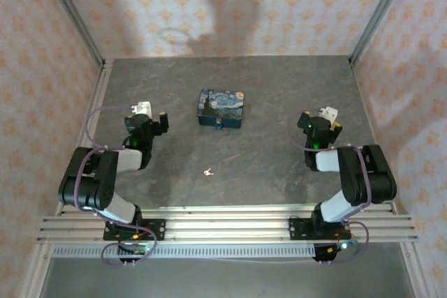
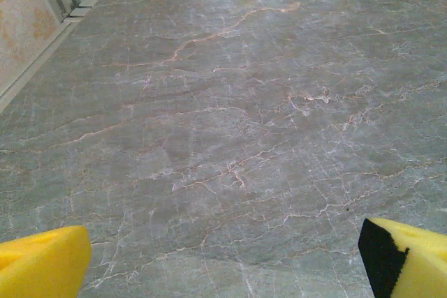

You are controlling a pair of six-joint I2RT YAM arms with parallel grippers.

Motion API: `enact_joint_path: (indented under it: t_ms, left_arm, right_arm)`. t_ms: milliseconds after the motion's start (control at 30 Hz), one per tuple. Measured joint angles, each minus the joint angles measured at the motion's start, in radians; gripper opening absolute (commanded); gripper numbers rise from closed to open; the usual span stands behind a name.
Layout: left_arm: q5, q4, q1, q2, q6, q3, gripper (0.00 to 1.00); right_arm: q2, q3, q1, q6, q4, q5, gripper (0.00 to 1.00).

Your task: Unlock the padlock with the key

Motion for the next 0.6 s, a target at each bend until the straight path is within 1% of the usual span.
enact_joint_path:
  t_ms: [600]
  left_arm:
    - [0.0, 0.0, 0.0, 0.0, 0.0, 0.0, 1.0]
  right_arm:
    - [0.0, 0.0, -0.003, 0.0, 0.0, -0.004, 0.99]
